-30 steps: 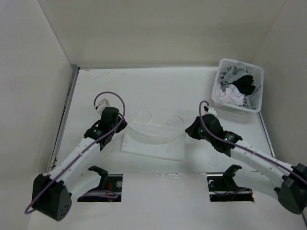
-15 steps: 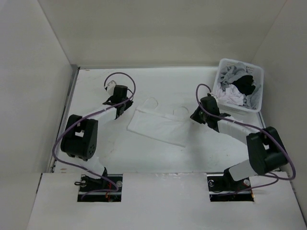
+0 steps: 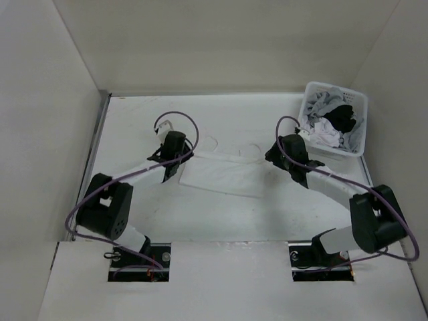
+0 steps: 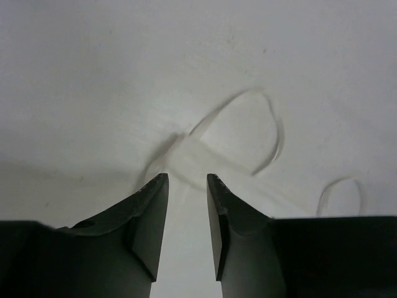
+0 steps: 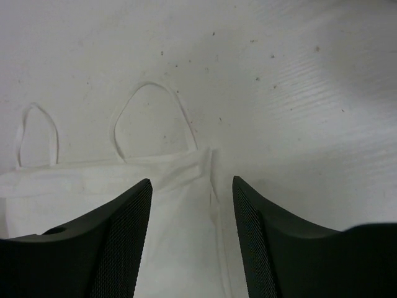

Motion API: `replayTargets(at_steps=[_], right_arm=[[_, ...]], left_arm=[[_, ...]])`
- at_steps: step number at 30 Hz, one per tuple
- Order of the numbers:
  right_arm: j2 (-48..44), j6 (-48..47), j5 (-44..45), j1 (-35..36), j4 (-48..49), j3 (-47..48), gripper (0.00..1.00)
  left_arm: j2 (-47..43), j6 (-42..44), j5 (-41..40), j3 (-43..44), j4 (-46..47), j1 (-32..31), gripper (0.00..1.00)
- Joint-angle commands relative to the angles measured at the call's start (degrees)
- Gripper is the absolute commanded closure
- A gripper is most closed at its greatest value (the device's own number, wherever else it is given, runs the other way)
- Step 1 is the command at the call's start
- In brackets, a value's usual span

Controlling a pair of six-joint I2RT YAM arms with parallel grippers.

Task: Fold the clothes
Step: Fold the tank top

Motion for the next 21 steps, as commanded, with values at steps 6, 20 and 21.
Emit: replayTargets(at_steps=[6,20,21], right_arm=[[-16.3,2.4,1.7,12.5,-2.6,-13.1,0.80],[-22.8,9.7,2.9,17.4,-6.3,-21.3,0.51],[-22.2,9.6,2.8,17.4,-6.4,-20.9,0.51]], left_arm=[[-18.6,0.8,-2.7,-19.1,-4.1,-3.0,0.58],[-18.2,-0.6,9.7,-24.3,-4.2,0.3,0.61],[-18.2,-0.6,9.5,-24.7,-4.1,0.3,0.61]])
